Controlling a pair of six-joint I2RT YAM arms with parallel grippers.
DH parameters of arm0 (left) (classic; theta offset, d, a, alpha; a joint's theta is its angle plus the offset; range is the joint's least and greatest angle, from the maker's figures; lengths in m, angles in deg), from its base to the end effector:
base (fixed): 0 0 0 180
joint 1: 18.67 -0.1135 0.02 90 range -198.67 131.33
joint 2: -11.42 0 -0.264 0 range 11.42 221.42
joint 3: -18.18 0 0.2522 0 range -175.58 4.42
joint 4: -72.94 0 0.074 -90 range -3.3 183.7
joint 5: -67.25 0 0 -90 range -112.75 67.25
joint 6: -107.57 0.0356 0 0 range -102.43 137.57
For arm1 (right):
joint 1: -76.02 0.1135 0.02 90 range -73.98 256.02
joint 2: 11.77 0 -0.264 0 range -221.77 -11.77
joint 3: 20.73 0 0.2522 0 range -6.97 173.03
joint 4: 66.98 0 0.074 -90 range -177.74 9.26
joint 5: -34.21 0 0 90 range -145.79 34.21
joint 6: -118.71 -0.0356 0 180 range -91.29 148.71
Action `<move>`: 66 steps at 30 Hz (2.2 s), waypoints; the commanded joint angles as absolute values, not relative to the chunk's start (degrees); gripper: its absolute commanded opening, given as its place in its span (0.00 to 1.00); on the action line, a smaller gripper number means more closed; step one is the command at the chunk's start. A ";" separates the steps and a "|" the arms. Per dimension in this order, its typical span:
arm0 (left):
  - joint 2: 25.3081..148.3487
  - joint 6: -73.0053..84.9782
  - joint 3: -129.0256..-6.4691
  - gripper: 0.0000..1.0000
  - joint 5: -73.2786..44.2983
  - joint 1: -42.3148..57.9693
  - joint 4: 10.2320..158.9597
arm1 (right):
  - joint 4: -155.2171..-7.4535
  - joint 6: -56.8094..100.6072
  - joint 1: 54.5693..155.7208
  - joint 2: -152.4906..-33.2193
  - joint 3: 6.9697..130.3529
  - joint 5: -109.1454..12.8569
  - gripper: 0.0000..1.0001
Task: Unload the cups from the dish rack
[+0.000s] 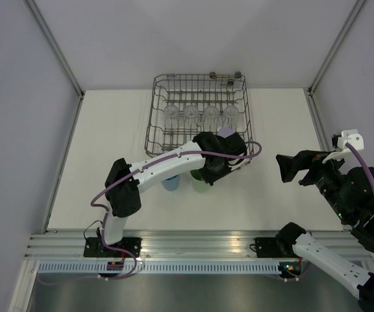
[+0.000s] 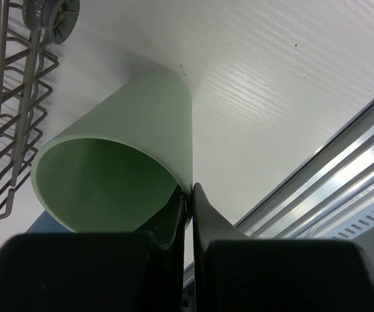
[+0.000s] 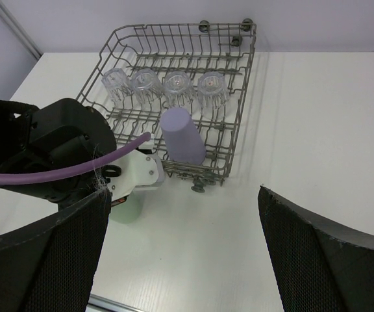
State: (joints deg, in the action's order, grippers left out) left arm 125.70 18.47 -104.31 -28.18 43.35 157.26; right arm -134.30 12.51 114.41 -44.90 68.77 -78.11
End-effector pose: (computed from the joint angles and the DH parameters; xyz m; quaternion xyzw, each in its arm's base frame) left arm 0.1927 -0.3556 0.2839 0.5126 0.8488 -0.0209 0.1279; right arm 0.0426 0.0165 0.4475 -0.0248 0.7663 0.1537 0.6233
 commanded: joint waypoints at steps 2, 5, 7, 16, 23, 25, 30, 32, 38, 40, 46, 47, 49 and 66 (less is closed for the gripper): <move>126.56 21.61 -103.25 0.02 -28.55 43.55 153.76 | -134.00 13.60 114.43 -43.68 67.91 -77.58 0.98; 126.56 22.05 -101.14 0.02 -29.52 43.47 151.74 | -133.48 13.60 114.34 -43.50 67.39 -76.79 0.98; 126.65 21.96 -100.00 0.02 -29.87 43.47 151.13 | -133.47 13.86 114.43 -43.59 67.38 -76.53 0.98; 126.74 21.96 -98.59 0.09 -29.52 43.47 150.16 | -132.77 14.04 114.43 -43.85 67.12 -76.09 0.98; 123.93 22.22 -98.67 0.06 -26.36 43.47 150.24 | -132.33 14.30 114.34 -44.03 66.94 -76.09 0.98; 123.40 22.49 -98.85 0.02 -25.92 43.47 150.24 | -132.07 14.21 114.34 -44.29 66.86 -75.83 0.98; 122.34 22.93 -100.08 0.02 -23.99 43.29 151.03 | -131.89 14.30 114.34 -44.47 66.85 -75.65 0.98; 122.60 23.10 -100.60 0.02 -24.33 43.20 151.74 | -131.81 14.21 114.43 -44.47 66.94 -75.47 0.98; 122.69 23.10 -100.17 0.02 -24.68 42.94 152.35 | -132.07 14.30 114.43 -44.64 67.21 -75.30 0.98; 122.43 23.02 -99.73 0.03 -25.12 42.76 152.35 | -131.98 14.39 114.43 -44.73 67.38 -75.30 0.98; 121.46 23.54 -98.68 0.08 -24.86 41.62 152.53 | -131.89 14.39 114.34 -44.73 67.12 -74.77 0.98; 121.37 23.46 -98.59 0.08 -24.86 41.53 152.44 | -131.72 14.39 114.34 -44.82 66.95 -74.77 0.98; 120.85 23.54 -98.41 0.10 -25.03 41.36 152.36 | -131.72 14.39 114.43 -45.00 66.77 -74.68 0.98; 119.88 23.10 -97.62 0.40 -25.83 41.27 151.74 | -131.36 14.30 114.43 -44.47 66.33 -74.59 0.98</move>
State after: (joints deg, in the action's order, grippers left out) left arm 123.84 21.69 -97.44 -25.39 41.40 151.93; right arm -132.75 13.60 114.41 -44.16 66.87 -74.68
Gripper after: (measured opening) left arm 0.373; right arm 0.978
